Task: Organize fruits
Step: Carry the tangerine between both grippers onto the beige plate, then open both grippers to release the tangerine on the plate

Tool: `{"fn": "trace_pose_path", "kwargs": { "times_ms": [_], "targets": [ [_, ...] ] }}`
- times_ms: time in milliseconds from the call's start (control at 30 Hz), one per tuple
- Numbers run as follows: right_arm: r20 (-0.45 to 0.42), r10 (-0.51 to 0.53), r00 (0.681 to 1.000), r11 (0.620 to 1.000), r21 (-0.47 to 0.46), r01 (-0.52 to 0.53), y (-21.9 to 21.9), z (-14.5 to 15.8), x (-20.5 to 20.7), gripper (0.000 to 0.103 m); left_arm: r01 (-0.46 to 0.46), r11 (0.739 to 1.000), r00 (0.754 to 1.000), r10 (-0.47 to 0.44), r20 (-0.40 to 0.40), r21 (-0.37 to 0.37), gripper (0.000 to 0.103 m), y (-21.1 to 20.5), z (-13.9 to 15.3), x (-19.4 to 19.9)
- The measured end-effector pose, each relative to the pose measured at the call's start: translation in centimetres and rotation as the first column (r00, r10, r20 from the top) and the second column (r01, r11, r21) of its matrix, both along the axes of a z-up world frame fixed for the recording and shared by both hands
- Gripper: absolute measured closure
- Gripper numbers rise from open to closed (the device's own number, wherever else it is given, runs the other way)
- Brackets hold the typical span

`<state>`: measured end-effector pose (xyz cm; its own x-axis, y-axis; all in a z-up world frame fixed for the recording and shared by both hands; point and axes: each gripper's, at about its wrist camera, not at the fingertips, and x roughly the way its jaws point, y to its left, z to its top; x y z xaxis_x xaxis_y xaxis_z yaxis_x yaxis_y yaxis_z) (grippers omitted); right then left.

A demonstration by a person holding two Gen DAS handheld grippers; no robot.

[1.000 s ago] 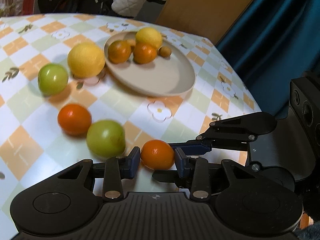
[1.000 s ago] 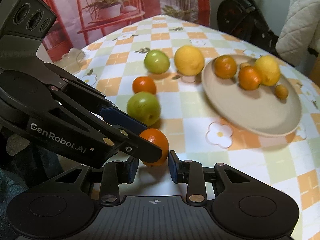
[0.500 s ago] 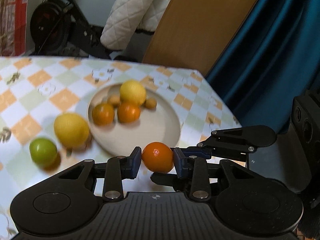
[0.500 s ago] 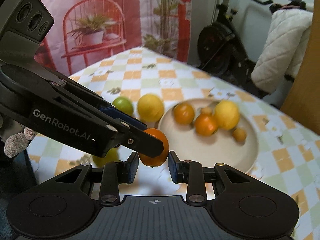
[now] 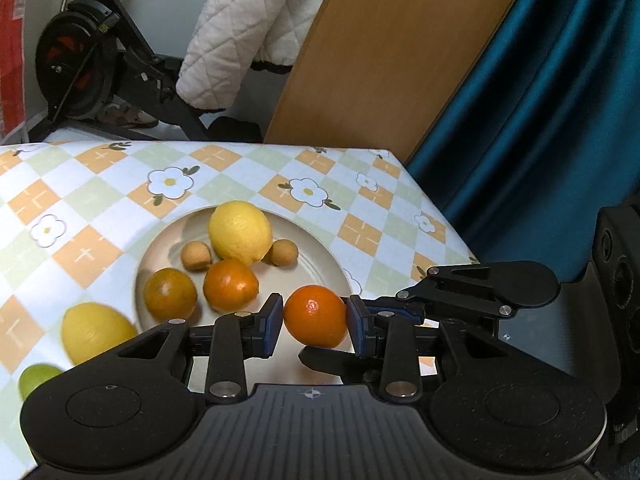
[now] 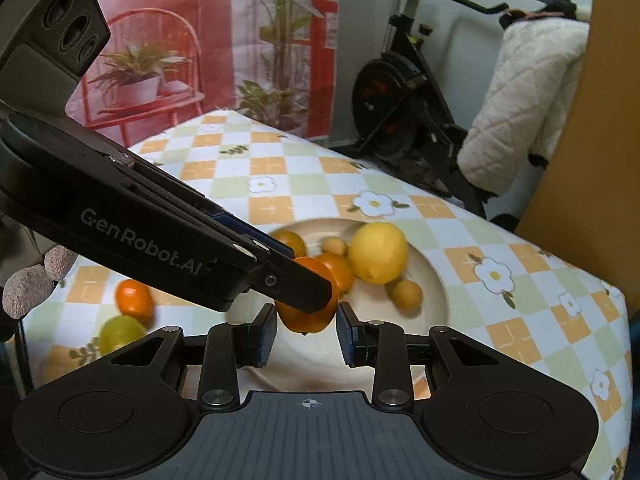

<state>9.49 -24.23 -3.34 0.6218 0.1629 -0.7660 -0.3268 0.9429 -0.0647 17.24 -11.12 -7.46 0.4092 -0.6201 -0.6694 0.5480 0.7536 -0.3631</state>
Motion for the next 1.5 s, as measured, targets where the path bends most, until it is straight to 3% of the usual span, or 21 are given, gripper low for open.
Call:
{"fn": "trace_pose_path", "kwargs": {
  "times_ms": [433,900,1233,1500],
  "targets": [
    [-0.069,-0.098,0.993,0.995,0.028,0.1,-3.8,-4.4,3.7,0.074,0.011,0.998,0.999,-0.007,-0.049,0.069,0.066,-3.3,-3.4,4.3],
    [-0.083,-0.189,0.978,0.979,0.06,0.194,-4.6,-5.7,5.9,0.074,-0.03,0.995,0.997,0.036,-0.067,0.098,0.066,-3.6,-4.0,5.6],
    [-0.041,-0.25,0.967,0.964,0.079,0.253,-4.4,-4.2,5.2,0.073,-0.053,0.996,0.998,0.055,-0.025,0.074,0.066,-1.9,-1.6,4.3],
    [0.024,-0.233,0.972,0.967,0.109,0.229,-2.4,-1.7,2.7,0.073,-0.069,0.997,0.997,0.067,0.039,0.047,0.066,1.2,1.3,2.0]
  ]
}}
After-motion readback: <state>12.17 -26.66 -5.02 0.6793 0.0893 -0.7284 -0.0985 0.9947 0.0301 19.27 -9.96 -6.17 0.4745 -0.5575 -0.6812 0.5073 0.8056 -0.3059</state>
